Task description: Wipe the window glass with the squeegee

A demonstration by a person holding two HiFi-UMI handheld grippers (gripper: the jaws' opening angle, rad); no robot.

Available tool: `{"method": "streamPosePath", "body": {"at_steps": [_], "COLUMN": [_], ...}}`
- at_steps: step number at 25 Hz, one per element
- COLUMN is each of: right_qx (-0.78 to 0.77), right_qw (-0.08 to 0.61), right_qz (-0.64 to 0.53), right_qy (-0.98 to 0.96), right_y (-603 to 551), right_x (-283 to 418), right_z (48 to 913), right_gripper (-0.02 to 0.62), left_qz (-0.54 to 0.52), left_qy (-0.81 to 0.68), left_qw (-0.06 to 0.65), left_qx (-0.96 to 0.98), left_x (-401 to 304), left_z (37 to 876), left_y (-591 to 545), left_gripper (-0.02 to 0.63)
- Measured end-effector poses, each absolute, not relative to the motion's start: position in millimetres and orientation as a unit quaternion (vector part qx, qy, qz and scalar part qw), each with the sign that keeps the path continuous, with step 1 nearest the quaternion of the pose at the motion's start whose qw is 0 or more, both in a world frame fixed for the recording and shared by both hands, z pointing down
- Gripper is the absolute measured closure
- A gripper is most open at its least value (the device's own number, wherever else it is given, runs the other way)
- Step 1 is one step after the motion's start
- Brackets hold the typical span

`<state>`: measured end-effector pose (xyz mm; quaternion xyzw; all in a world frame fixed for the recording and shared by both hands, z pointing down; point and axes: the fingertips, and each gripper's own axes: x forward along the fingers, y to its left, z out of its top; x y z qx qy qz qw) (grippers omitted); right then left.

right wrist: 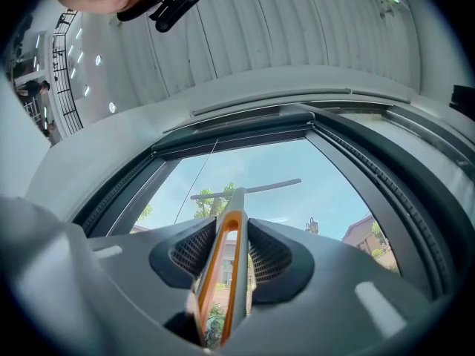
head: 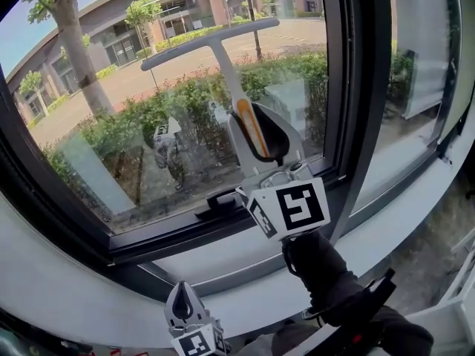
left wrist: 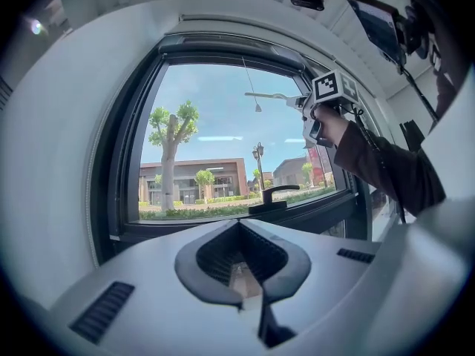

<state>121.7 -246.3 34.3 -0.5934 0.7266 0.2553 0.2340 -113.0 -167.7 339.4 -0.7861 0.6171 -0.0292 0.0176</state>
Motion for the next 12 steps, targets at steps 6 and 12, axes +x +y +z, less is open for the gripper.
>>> {"method": "streamPosePath", "body": {"at_steps": [6, 12], "right_qx": [-0.594, -0.600], "right_qw": [0.224, 0.214], "right_qz": [0.247, 0.236], "right_qy": [0.732, 0.733], "right_y": [-261, -273], "right_x": [127, 128], "right_z": [33, 38], "right_gripper": [0.465, 0.465], "left_qz": [-0.032, -0.026], "left_qy": [0.624, 0.631], "left_qw": [0.012, 0.011], "left_qx": [-0.781, -0.775], "left_x": [-118, -125], "left_z": [330, 329], "left_y": [-163, -160], "left_gripper": [0.606, 0.606]}}
